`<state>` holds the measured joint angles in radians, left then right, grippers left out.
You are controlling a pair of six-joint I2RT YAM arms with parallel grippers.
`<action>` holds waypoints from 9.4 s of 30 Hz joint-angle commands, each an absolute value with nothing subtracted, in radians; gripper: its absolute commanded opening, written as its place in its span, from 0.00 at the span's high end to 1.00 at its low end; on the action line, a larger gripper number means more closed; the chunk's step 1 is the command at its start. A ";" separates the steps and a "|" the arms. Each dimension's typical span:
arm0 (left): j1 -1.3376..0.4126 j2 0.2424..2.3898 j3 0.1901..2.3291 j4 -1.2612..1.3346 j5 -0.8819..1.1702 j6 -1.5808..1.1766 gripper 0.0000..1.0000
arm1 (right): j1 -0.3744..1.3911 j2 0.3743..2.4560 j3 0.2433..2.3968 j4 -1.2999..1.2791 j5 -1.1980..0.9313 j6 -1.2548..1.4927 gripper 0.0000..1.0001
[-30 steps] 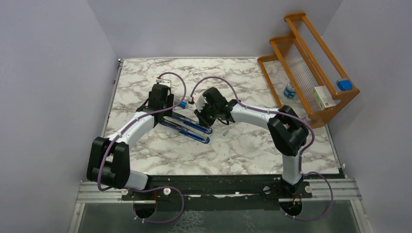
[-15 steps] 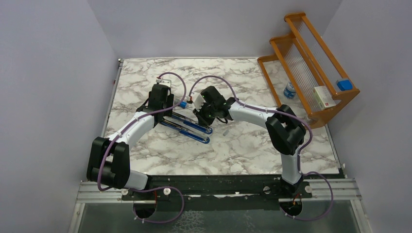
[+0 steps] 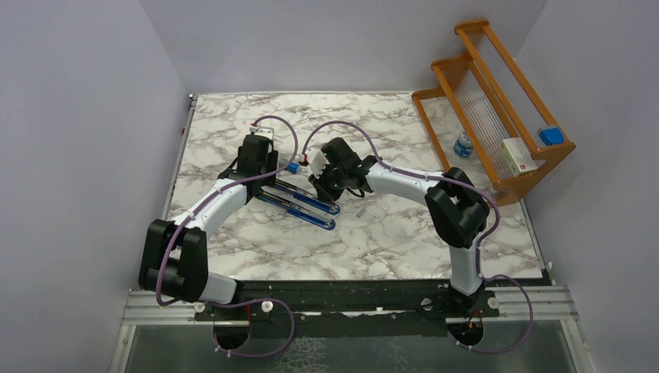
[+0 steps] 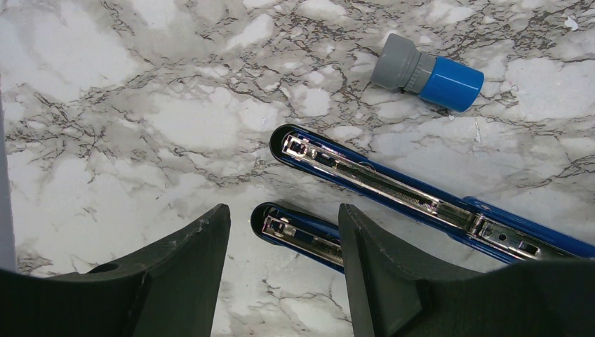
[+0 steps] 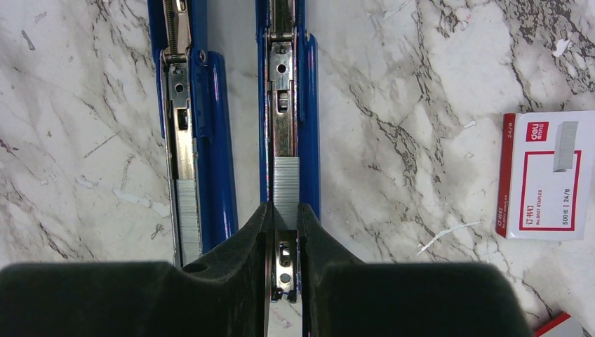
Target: Load the staples into the stapler
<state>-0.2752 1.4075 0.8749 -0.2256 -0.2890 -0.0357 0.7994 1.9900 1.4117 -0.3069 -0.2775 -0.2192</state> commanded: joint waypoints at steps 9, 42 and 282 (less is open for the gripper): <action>-0.277 1.387 0.900 -0.214 -0.299 -0.024 0.39 | 0.805 1.990 1.403 -0.343 -0.265 -0.232 0.75; -0.278 1.386 0.900 -0.213 -0.299 -0.025 0.39 | 0.805 2.001 1.412 -0.109 -0.231 -0.133 0.54; -0.278 1.383 0.897 -0.209 -0.300 -0.021 0.39 | 0.835 1.913 1.214 -0.067 -0.197 -0.166 0.81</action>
<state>-0.2752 1.4071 0.8749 -0.2253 -0.2890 -0.0319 0.8356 1.8847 1.1774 -0.0086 -0.1802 -0.1444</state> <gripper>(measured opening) 0.614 0.196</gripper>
